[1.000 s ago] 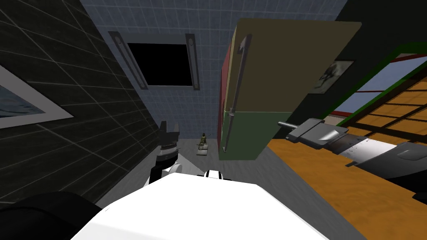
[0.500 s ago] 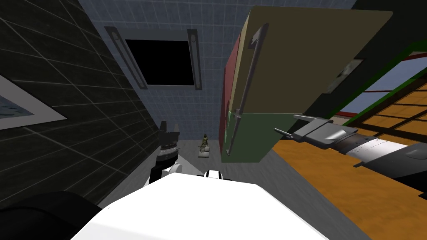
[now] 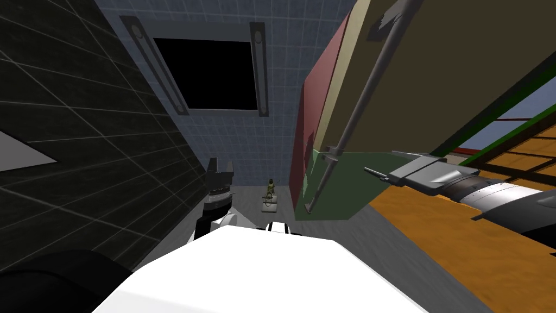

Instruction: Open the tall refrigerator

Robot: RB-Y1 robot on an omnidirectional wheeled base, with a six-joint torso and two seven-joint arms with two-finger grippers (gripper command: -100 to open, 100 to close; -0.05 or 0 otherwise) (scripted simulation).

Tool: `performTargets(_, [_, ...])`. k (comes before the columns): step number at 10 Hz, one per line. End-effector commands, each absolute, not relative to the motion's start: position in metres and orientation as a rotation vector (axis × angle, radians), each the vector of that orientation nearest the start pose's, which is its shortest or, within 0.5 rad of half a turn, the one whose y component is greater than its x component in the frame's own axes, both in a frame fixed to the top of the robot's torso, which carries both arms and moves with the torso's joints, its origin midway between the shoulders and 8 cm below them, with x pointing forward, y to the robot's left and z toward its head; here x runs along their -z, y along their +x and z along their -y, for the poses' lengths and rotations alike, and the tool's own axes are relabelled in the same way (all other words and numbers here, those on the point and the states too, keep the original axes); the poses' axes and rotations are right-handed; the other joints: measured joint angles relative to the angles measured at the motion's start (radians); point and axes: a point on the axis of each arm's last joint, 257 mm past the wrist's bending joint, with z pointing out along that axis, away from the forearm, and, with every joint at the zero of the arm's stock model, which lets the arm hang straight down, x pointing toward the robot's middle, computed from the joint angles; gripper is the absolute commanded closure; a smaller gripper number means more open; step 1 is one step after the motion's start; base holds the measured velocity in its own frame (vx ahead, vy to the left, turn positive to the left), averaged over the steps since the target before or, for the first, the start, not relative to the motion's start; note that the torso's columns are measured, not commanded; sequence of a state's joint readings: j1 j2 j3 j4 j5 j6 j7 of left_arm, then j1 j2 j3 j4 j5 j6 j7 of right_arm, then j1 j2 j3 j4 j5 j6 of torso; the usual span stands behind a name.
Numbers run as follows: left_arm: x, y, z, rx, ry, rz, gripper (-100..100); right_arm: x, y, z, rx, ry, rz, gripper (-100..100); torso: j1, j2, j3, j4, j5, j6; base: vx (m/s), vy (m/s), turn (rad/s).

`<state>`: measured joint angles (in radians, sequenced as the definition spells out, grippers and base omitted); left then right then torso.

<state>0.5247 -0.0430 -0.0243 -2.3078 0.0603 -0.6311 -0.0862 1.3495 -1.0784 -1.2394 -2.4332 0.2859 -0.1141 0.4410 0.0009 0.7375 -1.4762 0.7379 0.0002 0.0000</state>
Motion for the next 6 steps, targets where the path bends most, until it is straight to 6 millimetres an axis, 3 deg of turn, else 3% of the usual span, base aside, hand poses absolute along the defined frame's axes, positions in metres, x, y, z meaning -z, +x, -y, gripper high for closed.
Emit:
performTargets(1, [-0.052,0.311,-0.283,1.293,-0.591,-0.46,0,-0.09,0.33,0.433,0.562,-0.739,-1.479,-100,0.001,0.0,0.0,0.0,0.0,0.0,0.172,0.209,-0.012])
performTargets(5, [-0.052,0.311,-0.283,1.293,-0.591,-0.46,0,-0.089,0.327,0.461,0.622,-0.7,-1.511,-100,-0.001,-0.003,-0.002,-0.002,0.0,-0.005,0.172,0.198,-0.028])
performTargets(6, [-0.052,0.311,-0.283,1.293,-0.591,-0.46,0,-0.09,0.327,0.46,0.621,-0.699,-1.508,-100,0.004,-0.01,-0.007,-0.005,0.0,-0.007,0.067,0.096,-0.028])
